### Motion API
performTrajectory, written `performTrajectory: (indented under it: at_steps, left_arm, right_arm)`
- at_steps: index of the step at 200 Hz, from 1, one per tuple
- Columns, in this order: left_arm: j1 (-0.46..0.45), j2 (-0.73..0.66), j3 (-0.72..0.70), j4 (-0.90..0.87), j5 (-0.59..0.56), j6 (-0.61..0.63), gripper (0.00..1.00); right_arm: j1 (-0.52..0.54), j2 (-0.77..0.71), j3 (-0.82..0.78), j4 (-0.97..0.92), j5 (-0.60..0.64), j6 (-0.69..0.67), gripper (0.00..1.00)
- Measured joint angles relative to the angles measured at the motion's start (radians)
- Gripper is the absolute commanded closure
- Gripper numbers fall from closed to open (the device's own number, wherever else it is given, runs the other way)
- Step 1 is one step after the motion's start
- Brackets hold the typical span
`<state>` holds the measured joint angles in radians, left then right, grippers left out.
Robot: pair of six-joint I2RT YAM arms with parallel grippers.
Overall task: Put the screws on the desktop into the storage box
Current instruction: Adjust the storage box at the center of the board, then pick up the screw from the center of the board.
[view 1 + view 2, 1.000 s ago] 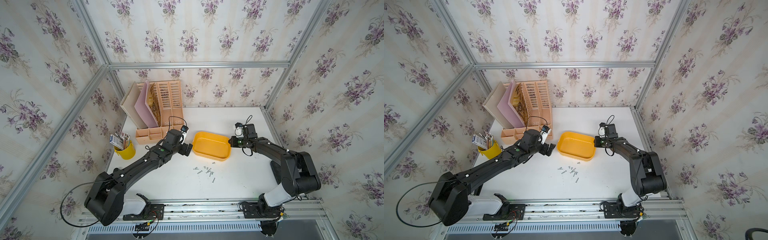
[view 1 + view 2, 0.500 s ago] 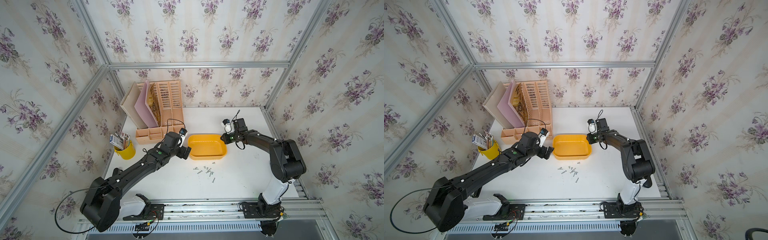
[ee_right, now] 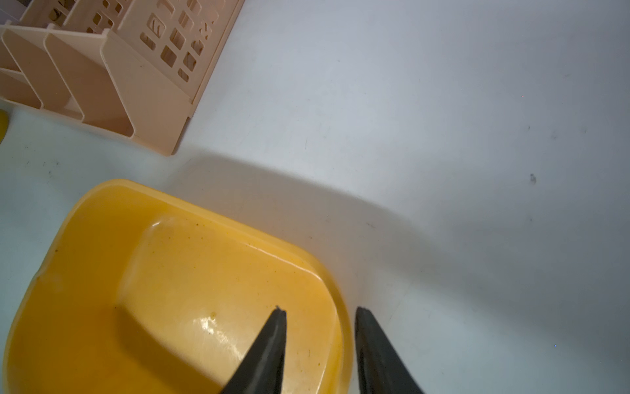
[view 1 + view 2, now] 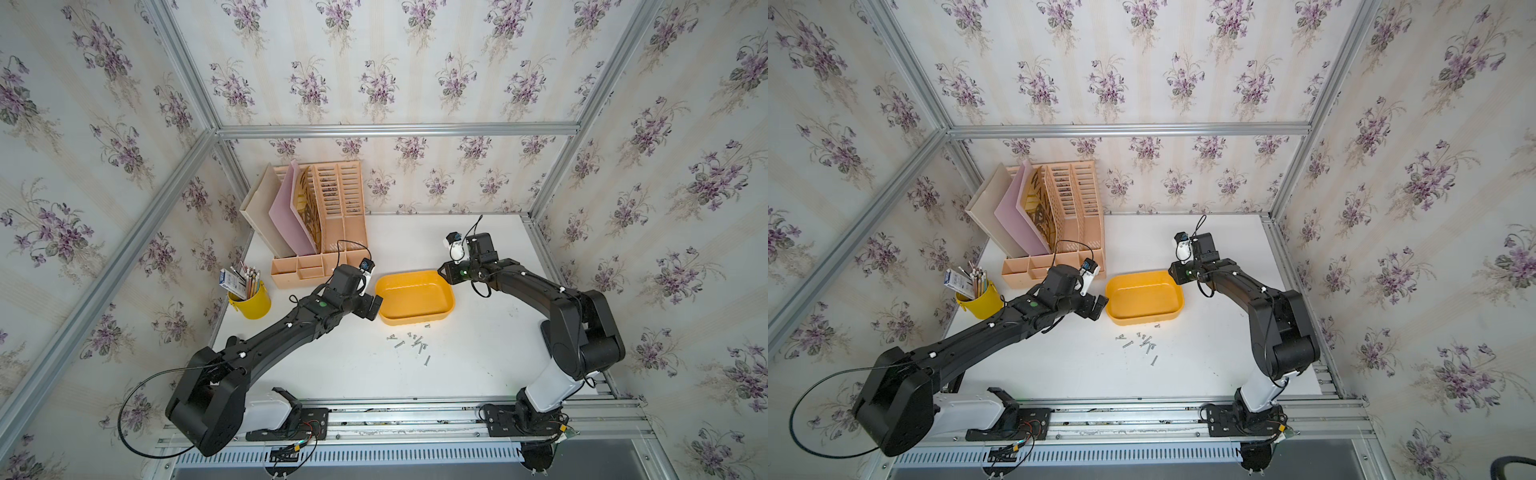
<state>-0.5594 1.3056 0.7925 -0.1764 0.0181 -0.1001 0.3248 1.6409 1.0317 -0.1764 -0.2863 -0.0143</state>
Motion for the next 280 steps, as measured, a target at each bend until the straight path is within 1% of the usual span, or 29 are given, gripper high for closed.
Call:
performTrajectory:
  at_steps: [16, 31, 42, 56, 70, 79, 86, 104, 117, 133, 150, 160, 173, 187, 206, 210, 225, 239, 251, 269, 280]
  left_arm:
    - [-0.012, -0.034, -0.026, -0.006, -0.005, -0.027, 0.01]
    - [-0.032, -0.083, -0.050, -0.013, 0.003, -0.058, 0.01]
    - [-0.045, -0.116, -0.069, -0.013, 0.012, -0.086, 0.01]
    - [-0.069, -0.152, -0.100, -0.009, 0.021, -0.127, 0.00]
    - [-0.115, -0.192, -0.146, -0.007, 0.030, -0.161, 0.03]
    - [-0.151, -0.214, -0.169, -0.014, 0.041, -0.172, 0.09]
    - [-0.180, -0.227, -0.180, -0.023, 0.043, -0.179, 0.10]
    - [-0.227, -0.241, -0.184, -0.047, 0.035, -0.188, 0.11]
    - [-0.253, -0.238, -0.193, -0.045, 0.034, -0.195, 0.14]
    - [-0.298, -0.200, -0.190, -0.056, 0.037, -0.198, 0.19]
    - [-0.363, -0.133, -0.169, -0.055, 0.035, -0.197, 0.26]
    - [-0.386, -0.090, -0.151, -0.056, 0.038, -0.190, 0.30]
    - [-0.393, -0.034, -0.120, -0.068, 0.033, -0.175, 0.34]
    - [-0.400, 0.015, -0.086, -0.072, 0.030, -0.155, 0.41]
    - [-0.411, 0.082, -0.046, -0.072, 0.040, -0.132, 0.44]
    - [-0.415, 0.099, -0.039, -0.072, 0.041, -0.129, 0.49]
    - [-0.422, 0.151, -0.024, -0.070, 0.045, -0.116, 0.52]
    - [-0.423, 0.174, -0.023, -0.073, 0.046, -0.111, 0.55]
    - [-0.423, 0.183, -0.023, -0.070, 0.048, -0.108, 0.62]
    - [-0.426, 0.202, -0.012, -0.071, 0.048, -0.100, 0.62]
    - [-0.429, 0.221, 0.002, -0.071, 0.048, -0.097, 0.64]
  right_arm:
    - [0.024, -0.104, -0.066, -0.026, 0.008, 0.048, 0.60]
    - [0.061, -0.245, -0.123, -0.043, 0.005, 0.096, 0.59]
    - [0.106, -0.340, -0.160, -0.046, 0.005, 0.127, 0.59]
    - [0.169, -0.415, -0.207, -0.062, 0.006, 0.175, 0.59]
    - [0.249, -0.458, -0.259, -0.085, 0.015, 0.215, 0.60]
    - [0.298, -0.484, -0.298, -0.100, 0.018, 0.242, 0.60]
    - [0.330, -0.505, -0.331, -0.104, 0.015, 0.260, 0.60]
    - [0.352, -0.535, -0.399, -0.095, 0.024, 0.309, 0.62]
    - [0.362, -0.533, -0.422, -0.092, 0.020, 0.333, 0.62]
    - [0.380, -0.515, -0.420, -0.080, 0.012, 0.337, 0.62]
    - [0.381, -0.501, -0.414, -0.074, 0.017, 0.352, 0.61]
    - [0.379, -0.502, -0.412, -0.068, 0.021, 0.355, 0.61]
    - [0.374, -0.508, -0.406, -0.060, 0.018, 0.364, 0.61]
    - [0.374, -0.512, -0.395, -0.045, 0.013, 0.380, 0.61]
    - [0.372, -0.518, -0.391, -0.038, 0.011, 0.382, 0.62]
    - [0.370, -0.521, -0.391, -0.038, 0.010, 0.383, 0.62]
    - [0.357, -0.548, -0.390, -0.043, 0.010, 0.389, 0.63]
    - [0.331, -0.592, -0.380, -0.063, 0.015, 0.389, 0.64]
    - [0.297, -0.637, -0.373, -0.073, 0.027, 0.388, 0.64]
    - [0.240, -0.699, -0.367, -0.084, 0.045, 0.385, 0.65]
    - [0.206, -0.719, -0.362, -0.098, 0.042, 0.380, 0.65]
